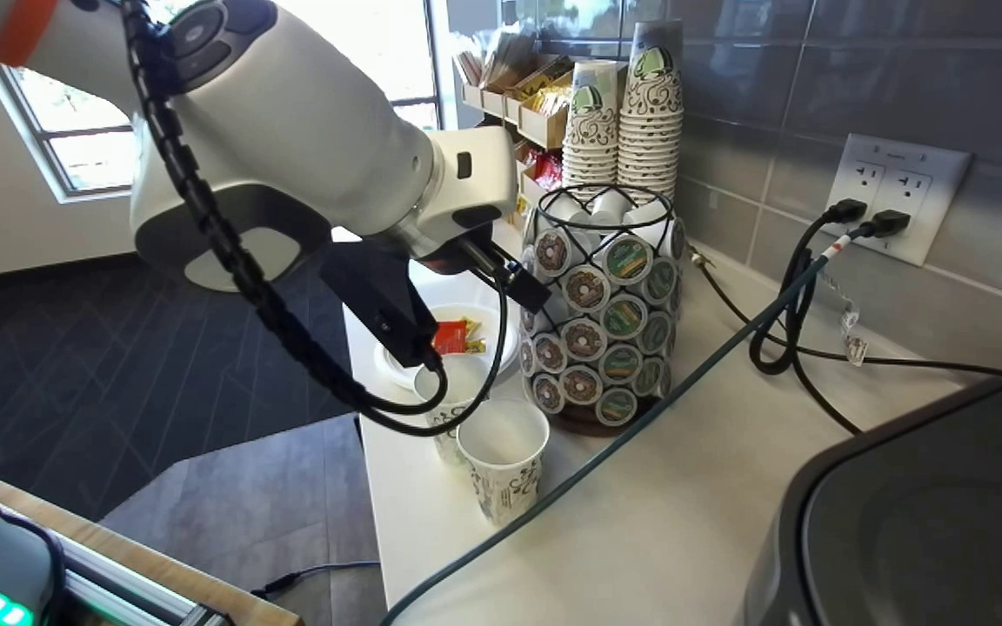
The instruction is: Pick up the coffee pod and put it on the coffee pod rack
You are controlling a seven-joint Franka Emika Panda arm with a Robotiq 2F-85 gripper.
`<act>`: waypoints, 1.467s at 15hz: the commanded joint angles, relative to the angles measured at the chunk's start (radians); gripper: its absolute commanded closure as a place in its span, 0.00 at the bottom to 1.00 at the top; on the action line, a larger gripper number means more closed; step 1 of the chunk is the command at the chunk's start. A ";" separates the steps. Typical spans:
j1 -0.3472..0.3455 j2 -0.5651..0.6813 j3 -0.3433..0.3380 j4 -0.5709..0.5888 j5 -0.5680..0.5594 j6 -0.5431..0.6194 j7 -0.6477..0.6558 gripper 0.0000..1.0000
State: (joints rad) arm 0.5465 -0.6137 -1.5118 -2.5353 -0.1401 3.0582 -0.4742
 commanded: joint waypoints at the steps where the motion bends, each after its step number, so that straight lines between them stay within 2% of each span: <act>1: -0.033 -0.001 0.022 0.015 -0.011 -0.088 0.003 0.00; 4: -0.106 0.003 0.084 0.031 -0.005 -0.221 -0.001 0.00; 7: -0.216 0.034 0.175 0.057 0.003 -0.371 -0.008 0.00; 13: -0.440 0.069 0.342 0.111 0.013 -0.584 -0.048 0.00; 22: -0.753 0.071 0.634 0.129 -0.008 -0.768 -0.001 0.00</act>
State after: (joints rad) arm -0.1078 -0.5509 -0.9710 -2.4118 -0.1387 2.3674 -0.5019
